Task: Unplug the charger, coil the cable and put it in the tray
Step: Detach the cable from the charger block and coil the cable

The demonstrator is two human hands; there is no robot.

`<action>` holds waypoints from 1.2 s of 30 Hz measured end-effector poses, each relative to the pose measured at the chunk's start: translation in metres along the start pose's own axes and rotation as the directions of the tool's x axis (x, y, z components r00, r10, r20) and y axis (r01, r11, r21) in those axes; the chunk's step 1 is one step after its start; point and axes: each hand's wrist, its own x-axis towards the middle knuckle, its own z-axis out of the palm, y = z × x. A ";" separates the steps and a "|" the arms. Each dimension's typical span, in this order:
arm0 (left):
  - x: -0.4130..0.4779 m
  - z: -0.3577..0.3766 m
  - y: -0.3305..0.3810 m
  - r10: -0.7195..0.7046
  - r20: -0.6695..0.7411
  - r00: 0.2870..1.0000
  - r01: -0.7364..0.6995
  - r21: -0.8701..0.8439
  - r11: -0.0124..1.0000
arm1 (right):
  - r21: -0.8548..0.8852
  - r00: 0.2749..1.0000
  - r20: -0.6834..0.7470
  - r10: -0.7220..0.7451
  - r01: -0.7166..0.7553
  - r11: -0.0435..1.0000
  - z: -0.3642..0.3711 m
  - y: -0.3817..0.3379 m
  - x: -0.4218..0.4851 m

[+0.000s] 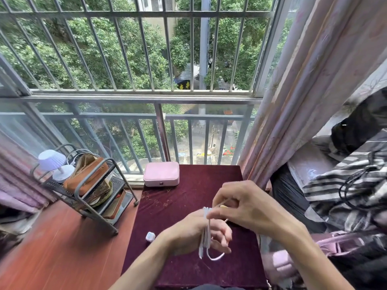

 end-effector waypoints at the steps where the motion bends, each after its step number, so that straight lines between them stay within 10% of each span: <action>1: 0.000 0.002 -0.002 -0.003 0.011 1.000 0.003 -0.026 1.000 | 0.083 0.999 -0.011 0.033 -0.032 0.996 -0.001 0.007 0.004; 6: -0.002 0.009 -0.005 -0.003 0.058 0.998 0.011 -0.142 0.990 | 0.486 0.986 0.050 0.159 -0.163 0.859 0.009 0.028 0.013; 13: -0.002 0.014 -0.005 0.049 0.160 0.986 0.013 -0.365 0.931 | 0.630 0.975 -0.036 0.219 -0.148 0.762 0.033 0.037 0.014; 25: -0.006 0.016 0.014 0.192 -0.063 0.979 -0.201 -0.385 0.901 | 0.877 0.850 0.060 0.524 -0.296 0.379 0.092 0.035 -0.001; 32: 0.007 -0.008 0.011 0.182 -0.321 0.929 -0.293 -0.342 0.893 | 0.773 0.858 0.150 0.491 -0.412 0.483 0.121 0.028 -0.020; 36: 0.008 -0.028 0.006 0.132 -0.402 0.906 -0.270 -0.309 0.912 | 0.438 0.884 0.145 0.444 -0.460 0.773 0.122 0.023 -0.031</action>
